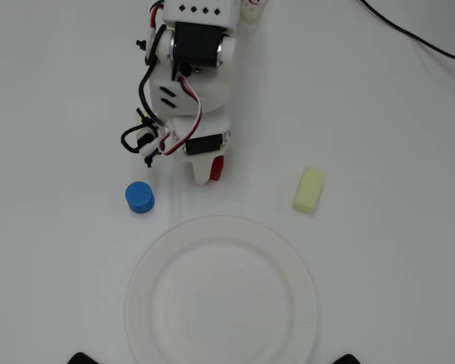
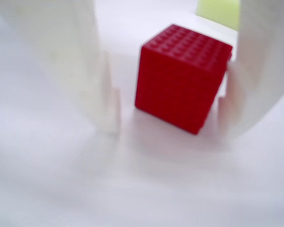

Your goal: Grasp a red block and put it in the dish.

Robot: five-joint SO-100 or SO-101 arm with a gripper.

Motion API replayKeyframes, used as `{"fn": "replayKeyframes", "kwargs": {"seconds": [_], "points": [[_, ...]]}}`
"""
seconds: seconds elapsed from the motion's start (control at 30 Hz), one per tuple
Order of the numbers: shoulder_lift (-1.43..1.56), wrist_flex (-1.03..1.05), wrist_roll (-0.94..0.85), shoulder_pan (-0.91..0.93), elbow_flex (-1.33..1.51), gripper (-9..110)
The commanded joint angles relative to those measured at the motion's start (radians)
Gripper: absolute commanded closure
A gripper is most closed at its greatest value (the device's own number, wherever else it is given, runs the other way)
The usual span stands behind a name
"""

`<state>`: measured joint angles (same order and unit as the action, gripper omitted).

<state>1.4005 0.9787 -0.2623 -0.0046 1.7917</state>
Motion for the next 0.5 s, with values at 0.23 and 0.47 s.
{"fn": "replayKeyframes", "kwargs": {"seconds": [0.23,0.47], "points": [[0.066,-0.005,0.005,-0.021,0.034,77],[0.114,-0.005,0.031,-0.061,0.077,77]]}}
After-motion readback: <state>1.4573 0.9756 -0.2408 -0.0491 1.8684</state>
